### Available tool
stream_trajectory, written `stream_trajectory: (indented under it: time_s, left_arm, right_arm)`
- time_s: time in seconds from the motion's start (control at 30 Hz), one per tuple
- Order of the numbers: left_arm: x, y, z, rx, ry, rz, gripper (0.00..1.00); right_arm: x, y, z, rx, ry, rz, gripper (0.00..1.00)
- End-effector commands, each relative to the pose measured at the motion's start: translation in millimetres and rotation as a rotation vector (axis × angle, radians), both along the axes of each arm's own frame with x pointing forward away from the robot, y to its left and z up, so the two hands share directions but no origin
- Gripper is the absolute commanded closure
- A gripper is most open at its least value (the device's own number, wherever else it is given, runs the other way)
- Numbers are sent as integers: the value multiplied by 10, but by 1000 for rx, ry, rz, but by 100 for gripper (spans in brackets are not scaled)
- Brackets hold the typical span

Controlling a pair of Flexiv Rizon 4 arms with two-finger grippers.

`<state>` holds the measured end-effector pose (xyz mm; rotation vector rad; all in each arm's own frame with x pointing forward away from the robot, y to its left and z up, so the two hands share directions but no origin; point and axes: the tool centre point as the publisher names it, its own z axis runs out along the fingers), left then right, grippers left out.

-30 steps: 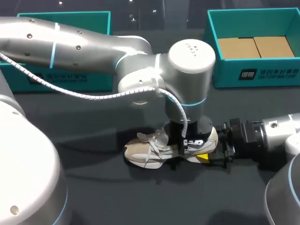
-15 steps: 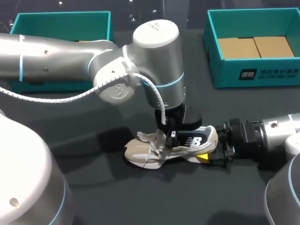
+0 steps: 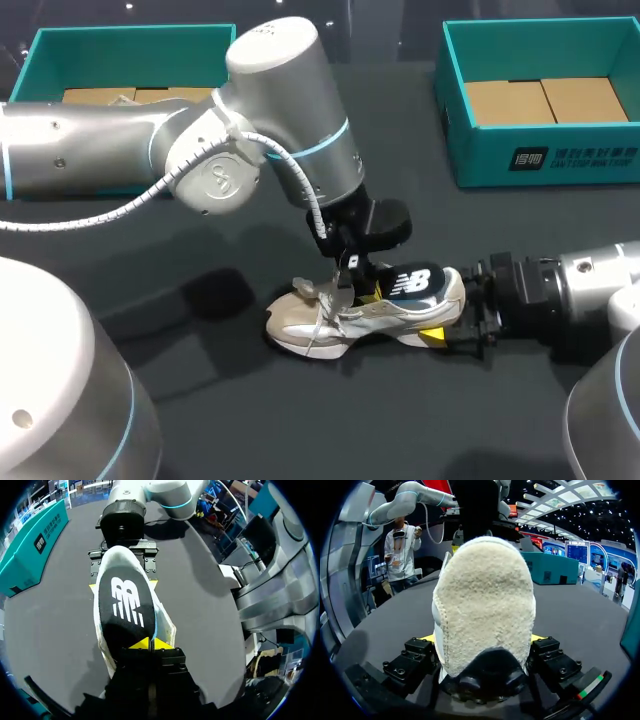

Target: Take the shoe out of the shoebox, open the shoe tongue, remove and reinsert the insole, then place the shoe into the shoebox

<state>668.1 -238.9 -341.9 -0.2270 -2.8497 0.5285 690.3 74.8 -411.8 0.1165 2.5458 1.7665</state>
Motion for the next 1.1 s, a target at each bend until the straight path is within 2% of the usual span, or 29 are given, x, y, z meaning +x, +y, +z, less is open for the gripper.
stream_trajectory:
  time_s: [0.03, 0.43, 0.63, 0.83, 0.87, 0.9, 0.97, 1.03, 1.1]
  left_arm:
    - [68, -90, -58, -23, 15, 6, 100]
    - [127, -274, -73, -69, 94, -16, 100]
    - [134, -401, 25, -97, 70, -32, 100]
    - [36, -429, 96, -81, -1, -44, 100]
    - [13, -424, 100, -76, -14, -40, 95]
    - [-11, -411, 108, -76, -24, -38, 82]
    - [-54, -384, 131, -68, -55, -14, 65]
    - [-80, -368, 153, -69, -76, 4, 60]
    - [-92, -363, 175, -66, -104, 29, 60]
  right_arm:
    - [-2, 3, 0, -5, 1, 0, 100]
    - [-2, 3, 0, -5, 1, 0, 100]
    - [-2, 3, 0, -5, 1, 0, 100]
    - [-2, 3, 0, -5, 1, 0, 100]
    - [-2, 3, 0, -5, 1, 0, 100]
    - [-2, 3, 0, -5, 1, 0, 100]
    - [-2, 3, 0, -5, 1, 0, 100]
    - [-2, 3, 0, -5, 1, 0, 100]
    - [-2, 3, 0, -5, 1, 0, 100]
